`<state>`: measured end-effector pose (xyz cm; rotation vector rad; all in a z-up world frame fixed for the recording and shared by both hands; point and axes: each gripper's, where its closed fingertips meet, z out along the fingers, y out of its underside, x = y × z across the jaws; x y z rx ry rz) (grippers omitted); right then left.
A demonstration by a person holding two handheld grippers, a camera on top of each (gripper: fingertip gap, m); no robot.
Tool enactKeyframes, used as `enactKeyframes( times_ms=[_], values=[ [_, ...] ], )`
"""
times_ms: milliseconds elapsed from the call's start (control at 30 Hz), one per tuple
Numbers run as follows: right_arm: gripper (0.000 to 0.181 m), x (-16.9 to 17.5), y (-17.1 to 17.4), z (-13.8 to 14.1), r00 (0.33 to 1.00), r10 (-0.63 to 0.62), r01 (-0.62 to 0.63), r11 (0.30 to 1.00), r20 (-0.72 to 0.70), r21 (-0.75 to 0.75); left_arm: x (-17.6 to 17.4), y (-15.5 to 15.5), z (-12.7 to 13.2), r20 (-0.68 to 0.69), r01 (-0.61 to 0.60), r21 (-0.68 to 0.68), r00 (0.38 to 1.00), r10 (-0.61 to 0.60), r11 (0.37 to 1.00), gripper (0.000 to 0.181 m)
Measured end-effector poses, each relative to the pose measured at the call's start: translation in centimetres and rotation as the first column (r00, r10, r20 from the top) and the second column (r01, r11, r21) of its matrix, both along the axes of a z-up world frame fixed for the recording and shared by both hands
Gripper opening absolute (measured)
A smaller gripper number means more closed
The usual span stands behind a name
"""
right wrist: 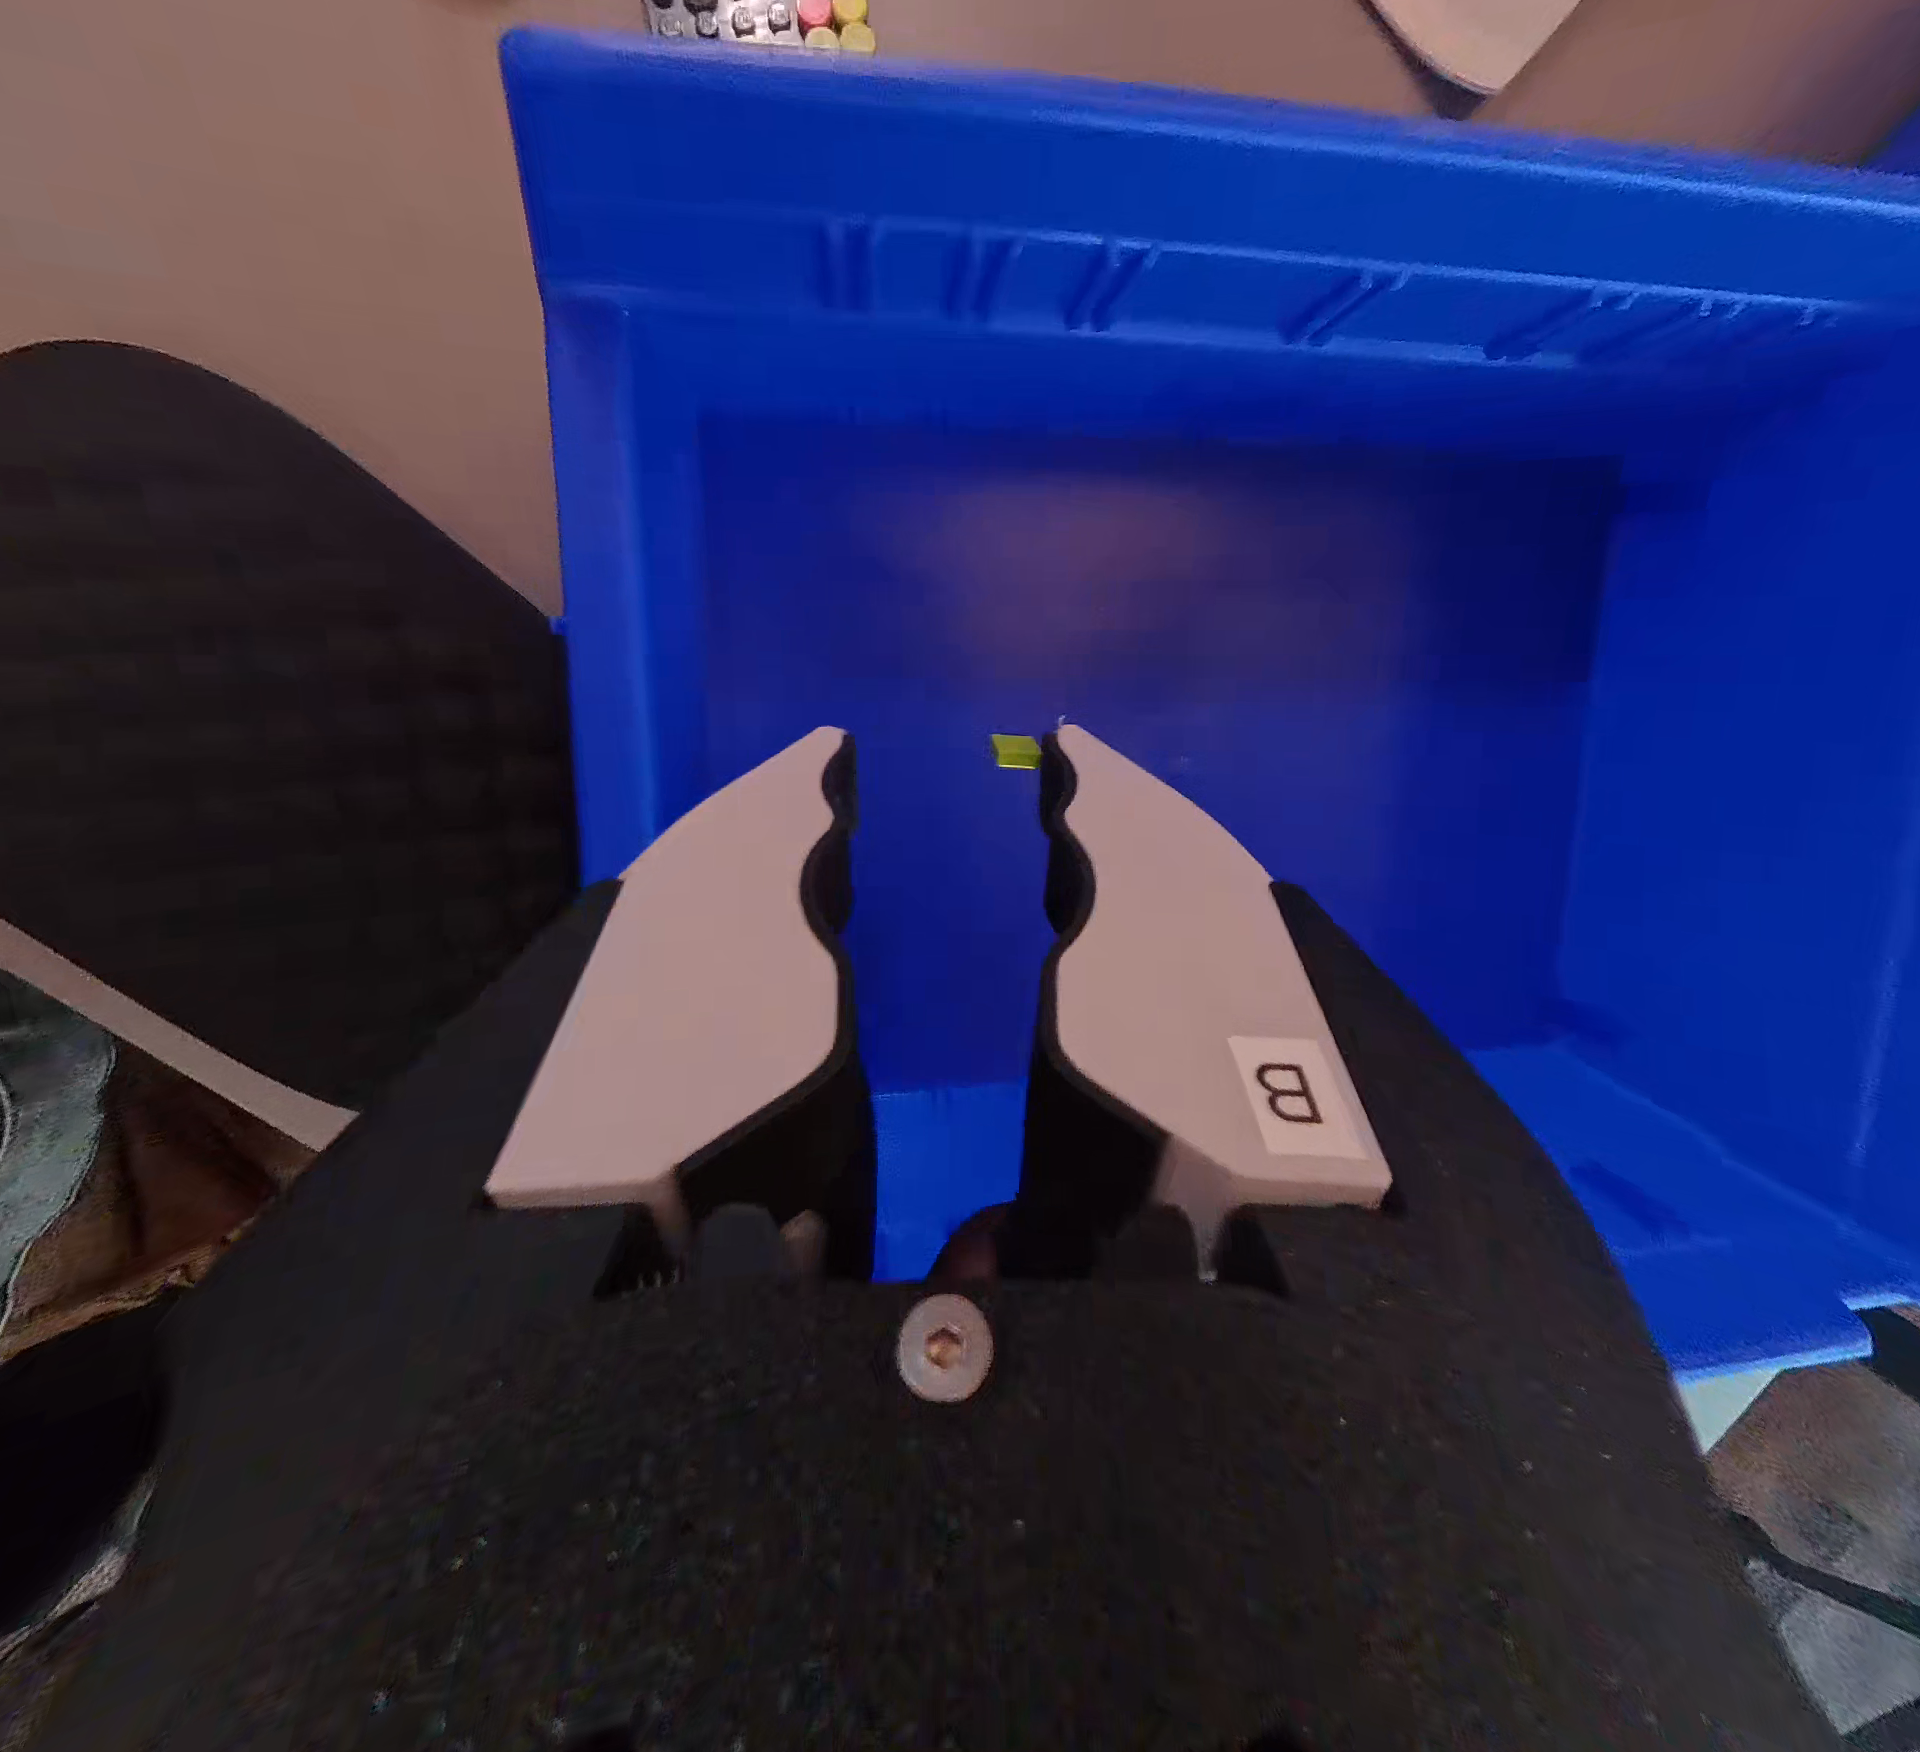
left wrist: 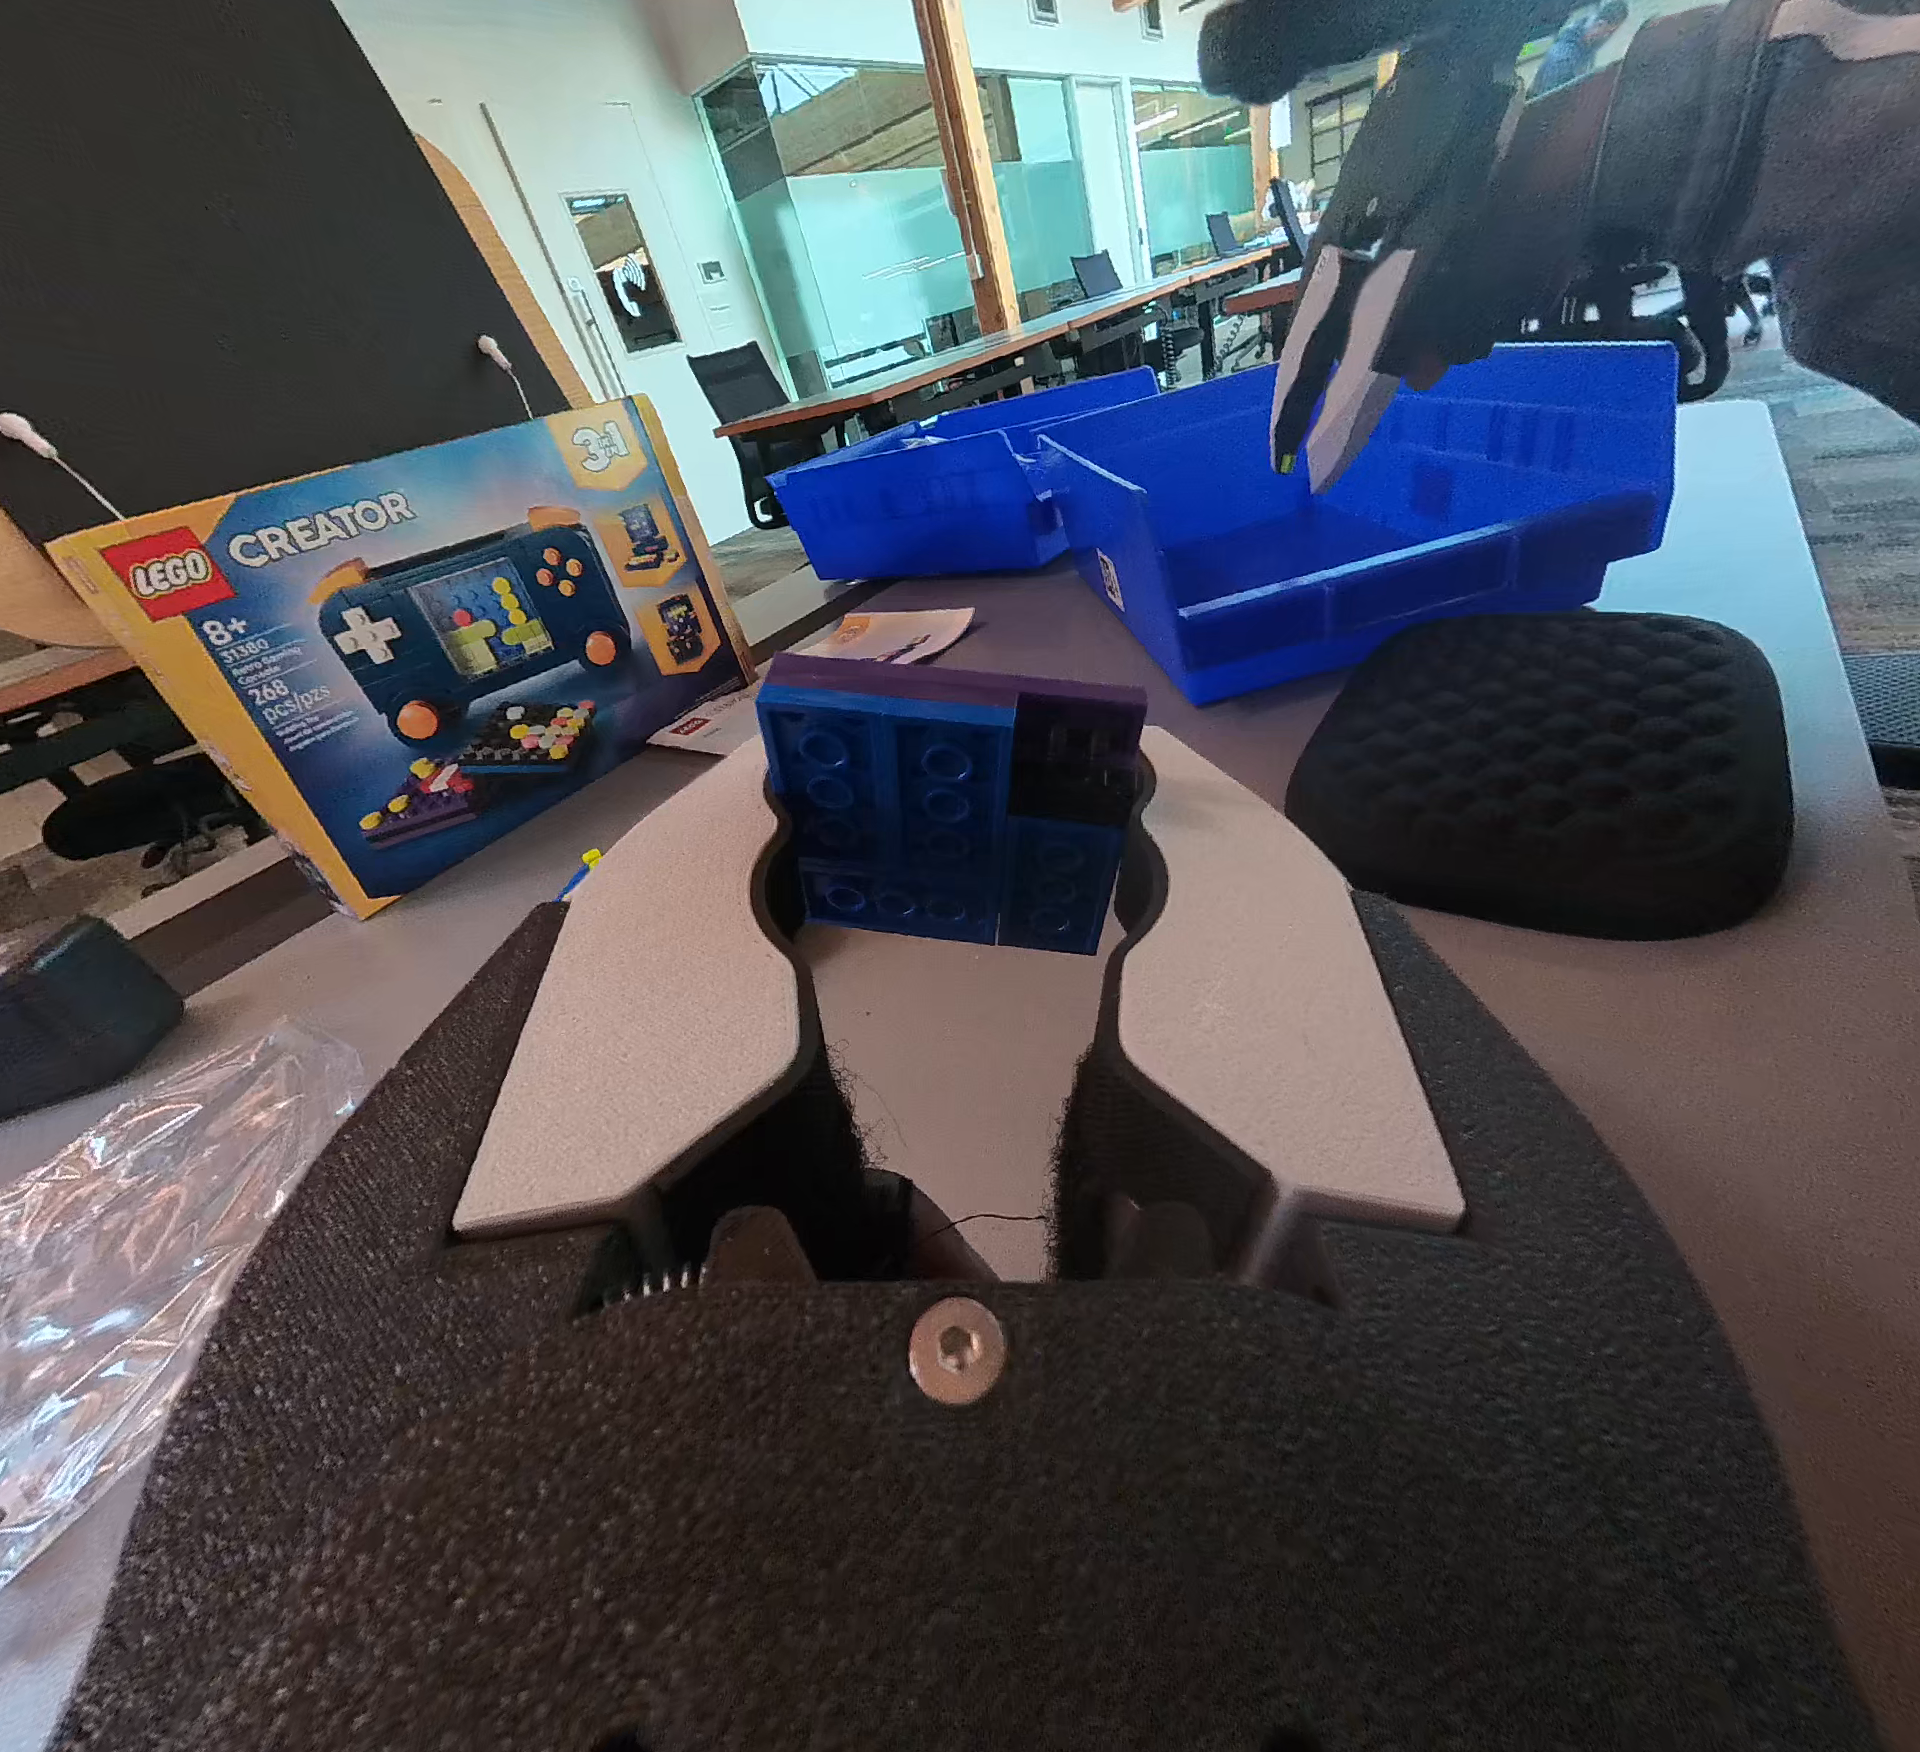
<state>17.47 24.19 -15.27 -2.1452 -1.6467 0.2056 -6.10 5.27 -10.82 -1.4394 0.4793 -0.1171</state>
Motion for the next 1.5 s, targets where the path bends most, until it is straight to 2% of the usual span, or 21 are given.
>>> enactKeyframes(
  times_ms=[133, 233, 367, 467, 567, 667, 800, 833, 867, 900, 933, 967, 1000, 1067, 1167, 1200, 1267, 1400, 1433, 1500],
  values=[
    [0.053, -0.5, 0.0, 0.9, 0.998, 0.012, -0.009, 0.999, -0.067, 0.045, 0.4, 0.1, -0.2, -0.011, 0.030, -0.034, 0.999, -0.030, 0.999, 0.058],
    [0.077, -0.7, -0.7, 1.3, 0.993, 0.066, -0.060, 0.996, -0.100, 0.064, 1.0, 0.1, 0.4, -0.031, 0.053, -0.032, 0.998, -0.054, 0.998, 0.058],
    [0.092, -1.4, -1.2, 3.8, 0.962, 0.097, -0.065, 0.989, -0.254, 0.129, 2.5, 0.4, 3.3, 0.019, 0.128, 0.014, 0.992, -0.129, 0.992, 0.058],
    [0.118, -1.5, -1.4, 5.1, 0.941, 0.107, -0.053, 0.983, -0.321, 0.175, 3.7, 1.1, 5.5, 0.009, 0.178, 0.064, 0.984, -0.179, 0.982, 0.058],
    [0.137, -1.5, -1.2, 6.3, 0.932, 0.113, -0.020, 0.965, -0.345, 0.261, 4.7, 2.0, 6.8, -0.009, 0.224, 0.087, 0.974, -0.224, 0.971, 0.058],
    [0.141, -1.1, -1.6, 8.2, 0.935, 0.134, 0.000, 0.927, -0.330, 0.376, 5.3, 2.8, 6.8, -0.026, 0.247, 0.088, 0.969, -0.246, 0.965, 0.058],
    [0.145, 0.0, -1.6, 8.9, 0.957, 0.134, -0.026, 0.922, -0.256, 0.386, 5.3, 3.5, 5.9, -0.004, 0.252, 0.076, 0.968, -0.252, 0.965, 0.058],
    [0.141, 0.0, -1.2, 9.5, 0.954, 0.141, -0.018, 0.909, -0.264, 0.417, 5.4, 3.6, 5.6, 0.002, 0.255, 0.072, 0.967, -0.256, 0.964, 0.058],
    [0.127, -0.3, -1.1, 9.7, 0.943, 0.155, -0.020, 0.909, -0.295, 0.415, 5.4, 3.8, 5.3, 0.004, 0.259, 0.065, 0.966, -0.260, 0.964, 0.058],
    [0.113, -0.4, -1.8, 7.9, 0.950, 0.159, -0.072, 0.949, -0.269, 0.308, 5.4, 4.0, 5.0, 0.002, 0.261, 0.056, 0.965, -0.261, 0.964, 0.058],
    [0.125, 0.4, -2.0, 5.4, 0.978, 0.126, -0.094, 0.978, -0.168, 0.187, 5.3, 4.1, 4.7, 0.000, 0.261, 0.049, 0.965, -0.261, 0.964, 0.058],
    [0.136, 1.2, -1.3, 4.1, 0.991, 0.094, -0.076, 0.980, -0.092, 0.181, 5.2, 4.3, 4.4, 0.002, 0.258, 0.046, 0.966, -0.258, 0.965, 0.058],
    [0.136, 0.8, -1.0, 4.1, 0.986, 0.107, -0.080, 0.975, -0.124, 0.206, 5.1, 4.4, 4.3, 0.012, 0.259, 0.045, 0.966, -0.260, 0.965, 0.058],
    [0.115, -1.3, -1.6, 5.7, 0.935, 0.134, -0.074, 0.979, -0.327, 0.190, 5.0, 4.2, 4.2, 0.054, 0.283, 0.055, 0.957, -0.286, 0.958, 0.058],
    [0.104, -3.5, -2.7, 7.3, 0.875, 0.186, -0.082, 0.967, -0.448, 0.242, 4.7, 4.3, 4.0, 0.117, 0.300, 0.056, 0.945, -0.305, 0.952, 0.058],
    [0.096, -4.7, -3.3, 8.1, 0.838, 0.213, -0.079, 0.958, -0.503, 0.275, 4.7, 4.3, 3.9, 0.127, 0.310, 0.062, 0.940, -0.316, 0.949, 0.058],
    [0.080, -7.4, -6.1, 9.3, 0.727, 0.289, -0.137, 0.950, -0.622, 0.281, 4.5, 4.0, 4.1, 0.158, 0.324, 0.093, 0.929, -0.336, 0.941, 0.058],
    [0.065, -12.3, -12.5, 10.6, 0.493, 0.388, -0.292, 0.917, -0.779, 0.272, 4.8, 2.6, 5.0, 0.233, 0.417, 0.159, 0.865, -0.445, 0.895, 0.058],
    [0.062, -13.3, -14.3, 11.0, 0.418, 0.423, -0.338, 0.894, -0.804, 0.295, 4.9, 2.3, 5.1, 0.265, 0.448, 0.157, 0.839, -0.475, 0.880, 0.058],
    [0.053, -14.7, -17.1, 11.3, 0.297, 0.477, -0.394, 0.850, -0.827, 0.349, 5.3, 1.7, 5.2, 0.365, 0.542, 0.140, 0.749, -0.552, 0.828, 0.058]
  ],
)
